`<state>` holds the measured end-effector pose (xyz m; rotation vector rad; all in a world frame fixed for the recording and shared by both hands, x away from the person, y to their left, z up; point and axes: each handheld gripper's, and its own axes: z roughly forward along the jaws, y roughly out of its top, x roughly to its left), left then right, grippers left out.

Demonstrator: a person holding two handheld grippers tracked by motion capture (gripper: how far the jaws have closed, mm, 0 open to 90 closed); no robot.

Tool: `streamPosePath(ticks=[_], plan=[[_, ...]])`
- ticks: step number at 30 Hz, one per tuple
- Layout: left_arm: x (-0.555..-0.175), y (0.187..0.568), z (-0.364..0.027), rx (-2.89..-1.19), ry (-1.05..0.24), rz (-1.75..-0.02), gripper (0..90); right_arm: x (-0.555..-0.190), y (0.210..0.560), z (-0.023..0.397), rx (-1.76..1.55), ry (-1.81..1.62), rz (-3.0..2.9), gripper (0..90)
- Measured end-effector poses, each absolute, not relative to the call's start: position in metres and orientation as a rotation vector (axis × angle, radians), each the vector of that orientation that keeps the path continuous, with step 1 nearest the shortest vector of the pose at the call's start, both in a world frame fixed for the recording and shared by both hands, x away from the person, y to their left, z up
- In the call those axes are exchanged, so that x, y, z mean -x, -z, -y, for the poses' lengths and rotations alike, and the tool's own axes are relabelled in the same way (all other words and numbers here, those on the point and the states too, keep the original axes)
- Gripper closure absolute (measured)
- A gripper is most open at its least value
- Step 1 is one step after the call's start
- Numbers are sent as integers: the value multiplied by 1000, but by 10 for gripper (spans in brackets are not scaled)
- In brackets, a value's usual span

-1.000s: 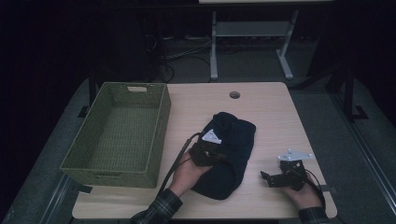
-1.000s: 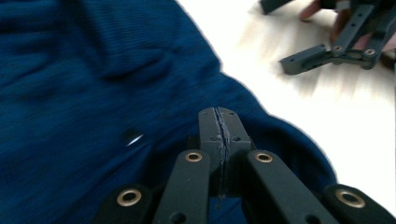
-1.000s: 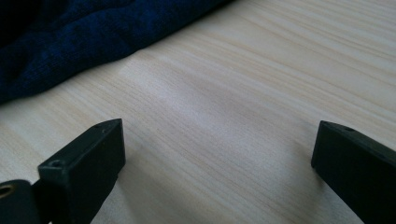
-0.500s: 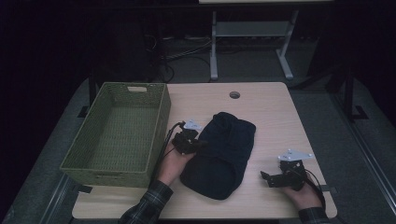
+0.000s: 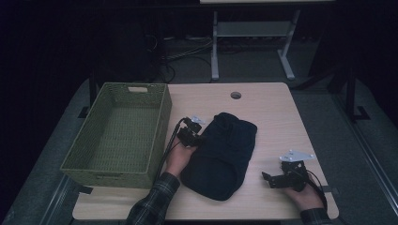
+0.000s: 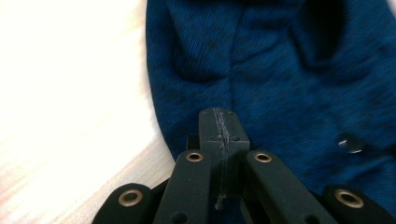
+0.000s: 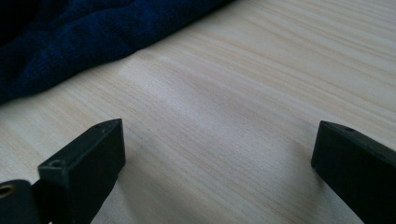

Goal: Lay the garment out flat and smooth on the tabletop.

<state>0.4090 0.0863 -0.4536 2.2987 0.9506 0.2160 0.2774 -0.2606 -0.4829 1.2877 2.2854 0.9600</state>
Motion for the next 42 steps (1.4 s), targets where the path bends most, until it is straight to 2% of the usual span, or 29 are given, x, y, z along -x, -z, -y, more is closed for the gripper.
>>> streamPosePath(ticks=[9,22,28,42], plan=[[-402,454,-84,-2338,-221,-975,899,-277,483,261,-1287,-960,-2285,25],[-367,451,-83,-2388,-195,-922,898,-278,483,262,-1282,-961,-2289,26],[-350,454,-83,-2362,-148,-883,898,-278,483,263,-1281,-960,-2292,26],[-337,459,-81,-2293,-81,-868,895,-285,483,273,-1260,-972,-2306,25]])
